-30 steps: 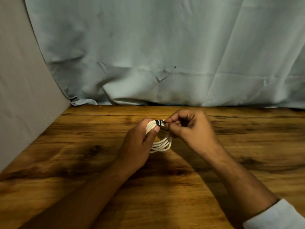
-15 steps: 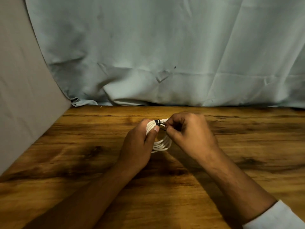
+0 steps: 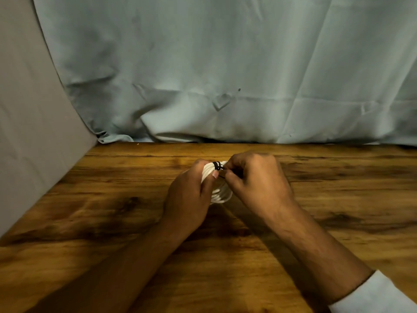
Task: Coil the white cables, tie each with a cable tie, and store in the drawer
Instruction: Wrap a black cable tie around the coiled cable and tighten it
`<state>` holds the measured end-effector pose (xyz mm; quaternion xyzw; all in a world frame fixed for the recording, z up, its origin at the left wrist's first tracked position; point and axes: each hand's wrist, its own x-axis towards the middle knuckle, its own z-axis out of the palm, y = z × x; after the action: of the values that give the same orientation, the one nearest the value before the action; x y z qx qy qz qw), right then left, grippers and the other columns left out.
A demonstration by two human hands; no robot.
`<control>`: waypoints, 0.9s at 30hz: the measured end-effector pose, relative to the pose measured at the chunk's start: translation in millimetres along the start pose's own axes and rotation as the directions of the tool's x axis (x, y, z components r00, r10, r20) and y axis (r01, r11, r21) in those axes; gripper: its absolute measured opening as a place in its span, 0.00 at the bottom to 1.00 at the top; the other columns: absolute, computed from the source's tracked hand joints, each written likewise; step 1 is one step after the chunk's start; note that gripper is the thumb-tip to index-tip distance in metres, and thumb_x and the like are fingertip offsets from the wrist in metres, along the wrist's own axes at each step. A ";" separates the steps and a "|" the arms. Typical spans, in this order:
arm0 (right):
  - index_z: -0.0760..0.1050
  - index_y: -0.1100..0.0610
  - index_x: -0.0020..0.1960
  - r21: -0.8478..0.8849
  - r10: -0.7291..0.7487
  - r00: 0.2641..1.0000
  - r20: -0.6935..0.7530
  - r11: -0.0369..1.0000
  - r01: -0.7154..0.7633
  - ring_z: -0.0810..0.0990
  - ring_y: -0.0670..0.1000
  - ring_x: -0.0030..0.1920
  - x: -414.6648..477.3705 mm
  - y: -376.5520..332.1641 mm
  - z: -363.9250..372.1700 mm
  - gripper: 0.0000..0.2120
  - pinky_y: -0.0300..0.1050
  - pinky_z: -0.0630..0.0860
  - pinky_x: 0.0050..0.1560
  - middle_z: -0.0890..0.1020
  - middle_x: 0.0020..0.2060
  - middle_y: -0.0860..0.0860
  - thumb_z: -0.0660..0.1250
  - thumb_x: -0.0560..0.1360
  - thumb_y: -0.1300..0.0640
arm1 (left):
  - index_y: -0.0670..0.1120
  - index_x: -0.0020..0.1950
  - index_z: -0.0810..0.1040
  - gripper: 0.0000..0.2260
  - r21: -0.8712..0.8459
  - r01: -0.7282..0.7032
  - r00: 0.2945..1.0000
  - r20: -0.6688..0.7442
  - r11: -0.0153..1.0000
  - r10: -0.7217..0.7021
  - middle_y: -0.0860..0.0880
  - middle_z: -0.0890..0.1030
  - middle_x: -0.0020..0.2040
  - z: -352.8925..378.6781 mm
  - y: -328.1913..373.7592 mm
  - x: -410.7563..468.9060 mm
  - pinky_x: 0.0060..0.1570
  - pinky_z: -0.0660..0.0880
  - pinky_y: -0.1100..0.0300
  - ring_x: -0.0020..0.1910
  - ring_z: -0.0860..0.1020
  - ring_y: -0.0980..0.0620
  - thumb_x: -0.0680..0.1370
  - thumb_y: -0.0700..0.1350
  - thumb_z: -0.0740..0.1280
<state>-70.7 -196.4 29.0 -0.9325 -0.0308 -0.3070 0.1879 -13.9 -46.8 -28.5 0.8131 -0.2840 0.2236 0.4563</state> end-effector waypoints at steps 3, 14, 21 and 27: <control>0.84 0.52 0.43 0.095 0.069 0.997 -0.046 0.993 -0.064 0.82 0.49 0.35 0.3 1.9 3.5 0.03 0.49 0.79 0.36 0.84 0.33 0.48 0.72 0.73 0.55 | 0.53 0.53 0.76 0.05 -0.023 0.011 1.000 0.003 1.000 -0.011 0.55 0.81 0.40 0.0 -0.9 0.4 0.36 0.74 0.55 0.39 0.80 0.58 0.84 0.51 0.62; 0.82 0.51 0.41 0.118 0.105 0.992 -0.071 0.988 -0.097 0.81 0.46 0.35 0.8 2.6 4.0 0.01 0.49 0.80 0.37 0.83 0.33 0.46 0.73 0.72 0.55 | 0.51 0.53 0.78 0.05 -0.101 0.061 0.998 -0.003 0.993 -0.061 0.54 0.82 0.41 0.8 0.4 0.5 0.39 0.77 0.50 0.40 0.80 0.58 0.84 0.50 0.64; 0.80 0.51 0.40 0.080 0.130 0.990 -0.061 0.989 -0.125 0.81 0.51 0.36 -0.7 -2.3 4.5 0.04 0.50 0.80 0.37 0.82 0.32 0.48 0.72 0.70 0.51 | 0.50 0.53 0.77 0.08 -0.049 0.044 0.999 -0.027 0.998 -0.045 0.53 0.81 0.41 2.4 1.2 -0.8 0.38 0.76 0.47 0.40 0.80 0.54 0.84 0.52 0.62; 0.80 0.52 0.38 0.036 0.183 0.981 -0.062 0.983 -0.181 0.80 0.50 0.34 0.5 -5.2 2.7 0.06 0.47 0.77 0.33 0.81 0.30 0.48 0.73 0.70 0.51 | 0.51 0.53 0.76 0.12 0.039 0.011 1.000 -0.026 0.999 -0.010 0.52 0.81 0.41 2.6 4.9 -2.0 0.37 0.75 0.47 0.39 0.80 0.51 0.82 0.57 0.58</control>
<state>-69.7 -190.7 29.0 -0.9178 0.0562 -0.3184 0.2303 -18.4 -50.7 -28.0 0.8204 -0.2694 0.2371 0.4451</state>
